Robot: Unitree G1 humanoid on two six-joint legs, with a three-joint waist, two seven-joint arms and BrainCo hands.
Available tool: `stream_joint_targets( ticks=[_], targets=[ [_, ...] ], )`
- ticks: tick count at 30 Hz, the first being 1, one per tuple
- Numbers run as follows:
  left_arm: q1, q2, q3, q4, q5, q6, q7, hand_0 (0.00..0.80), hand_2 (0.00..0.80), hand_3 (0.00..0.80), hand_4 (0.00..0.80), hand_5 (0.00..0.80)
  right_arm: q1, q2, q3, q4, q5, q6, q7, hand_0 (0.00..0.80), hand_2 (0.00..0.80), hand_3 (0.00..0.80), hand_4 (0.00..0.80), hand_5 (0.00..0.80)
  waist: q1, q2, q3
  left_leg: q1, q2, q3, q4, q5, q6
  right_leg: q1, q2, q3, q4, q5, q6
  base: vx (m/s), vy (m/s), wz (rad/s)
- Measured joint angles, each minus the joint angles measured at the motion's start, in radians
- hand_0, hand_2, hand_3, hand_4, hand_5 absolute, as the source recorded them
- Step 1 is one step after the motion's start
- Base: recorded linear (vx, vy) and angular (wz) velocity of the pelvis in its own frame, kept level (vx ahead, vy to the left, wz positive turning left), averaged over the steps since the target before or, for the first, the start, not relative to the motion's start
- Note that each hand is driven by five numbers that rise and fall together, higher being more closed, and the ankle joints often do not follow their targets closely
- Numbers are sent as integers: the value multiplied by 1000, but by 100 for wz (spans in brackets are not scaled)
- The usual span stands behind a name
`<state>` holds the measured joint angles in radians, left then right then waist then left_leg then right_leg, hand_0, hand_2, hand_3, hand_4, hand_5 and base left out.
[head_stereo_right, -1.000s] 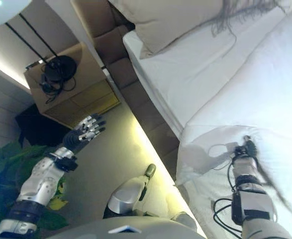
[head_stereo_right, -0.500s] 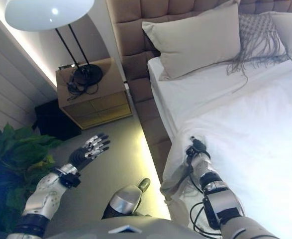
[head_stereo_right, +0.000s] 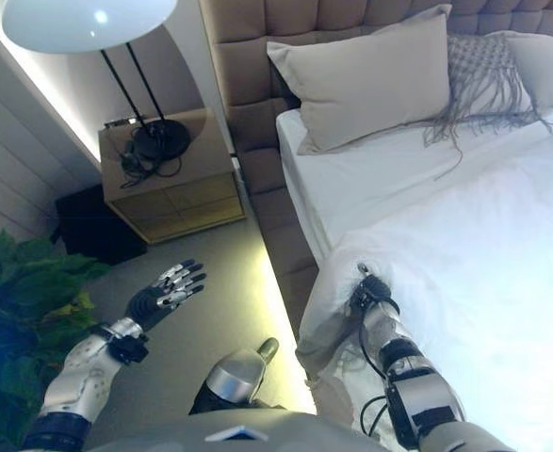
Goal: Make the bed neatly
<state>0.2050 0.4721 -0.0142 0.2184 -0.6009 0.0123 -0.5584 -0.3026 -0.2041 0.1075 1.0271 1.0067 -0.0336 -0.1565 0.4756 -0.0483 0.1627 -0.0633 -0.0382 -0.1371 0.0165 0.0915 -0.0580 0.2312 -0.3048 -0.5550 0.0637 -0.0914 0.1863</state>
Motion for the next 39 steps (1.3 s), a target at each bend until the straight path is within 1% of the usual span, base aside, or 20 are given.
stream_joint_targets(
  ticks=[3,5,8,10,13,14,17,18,21,23,25,30,34,37,39],
  targets=[
    [0,1,-3,0,0,0,6,0,0,0,0,0,32,1,-56,3,29,-2,9,0,0,0,0,0,-6,-2,1,-1,0,2,10,0,1,-2,-2,0,0,-2,-4,4,-2,-2],
    [9,1,-3,0,0,-3,10,0,0,0,0,0,42,3,-76,19,40,-5,16,0,0,0,0,0,-20,-2,1,-3,-2,5,14,-1,1,-3,-4,1,1,-3,-5,11,35,0],
    [18,1,-4,0,-1,-7,10,0,0,0,0,0,67,14,-115,36,45,-25,17,0,0,0,0,0,-25,1,1,-3,-2,23,20,-5,8,-9,-9,15,4,-3,-5,12,48,-11],
    [23,1,-4,0,-1,-12,11,0,0,0,0,0,90,17,-158,66,45,-35,17,0,0,0,0,0,-32,5,0,-6,-8,27,32,-13,14,-9,-15,19,8,-3,-5,12,34,-5],
    [35,1,-5,4,-1,-27,12,0,0,0,0,0,123,16,-239,125,57,-42,26,0,0,0,0,0,-54,16,-6,-18,-16,26,45,-20,19,-15,-24,23,22,-3,-5,21,9,0],
    [35,1,-5,9,-1,-29,13,0,0,0,0,0,128,11,-265,160,77,-43,37,0,0,0,0,0,-55,22,-10,-17,-18,28,47,-21,20,-16,-26,24,28,-1,-3,34,-6,-3],
    [48,1,-5,22,-2,-47,14,0,0,0,0,0,174,-14,-324,226,133,-39,68,0,0,0,0,0,-77,33,-16,-15,-18,27,47,-23,21,-18,-28,25,42,2,0,23,-10,1],
    [52,1,-6,24,-2,-47,14,0,0,0,0,0,188,-24,-341,242,151,-36,82,0,0,0,0,0,-78,35,-18,-15,-17,28,47,-23,21,-19,-28,27,42,2,0,24,-22,-3],
    [58,1,-6,30,-2,-47,13,0,0,0,0,0,235,-61,-366,270,182,-20,110,0,0,0,0,0,-80,38,-24,-16,-13,29,48,-23,20,-19,-25,29,38,-5,-12,38,-20,-4],
    [63,2,-6,31,-2,-47,11,0,0,0,0,0,259,-76,-376,283,195,-19,126,0,0,0,0,0,-79,35,-29,-17,-12,30,49,-23,20,-17,-23,29,34,-6,-13,59,8,0],
    [72,3,-6,32,-2,-47,10,0,0,0,0,0,272,-85,-391,286,204,-15,139,0,0,0,0,0,-79,32,-32,-18,-12,34,49,-23,20,-16,-23,29,28,-12,-22,64,19,0],
    [90,8,-6,32,-2,-47,12,0,0,0,0,0,269,-88,-397,284,205,-8,160,0,0,0,0,0,-87,21,-40,-18,-19,40,66,-34,25,-9,-26,31,38,-11,-21,55,33,1],
    [121,13,-7,32,-2,-47,13,0,0,0,0,0,266,-104,-414,274,214,5,205,0,0,0,0,0,-99,29,-46,-19,-19,41,65,-36,26,-7,-30,35,46,-11,-21,20,15,1],
    [135,16,-8,31,-2,-47,13,0,0,0,0,0,266,-138,-413,264,208,15,218,0,0,0,0,0,-98,37,-52,-19,-14,51,62,-36,26,-7,-26,35,42,-12,-22,-32,-22,1],
    [137,20,-7,30,-2,-47,11,0,0,0,0,0,266,-141,-409,236,187,13,238,0,0,0,0,0,-98,36,-53,-20,-10,53,59,-35,25,-9,-22,35,35,-12,-23,-53,-44,1]
  ],
)
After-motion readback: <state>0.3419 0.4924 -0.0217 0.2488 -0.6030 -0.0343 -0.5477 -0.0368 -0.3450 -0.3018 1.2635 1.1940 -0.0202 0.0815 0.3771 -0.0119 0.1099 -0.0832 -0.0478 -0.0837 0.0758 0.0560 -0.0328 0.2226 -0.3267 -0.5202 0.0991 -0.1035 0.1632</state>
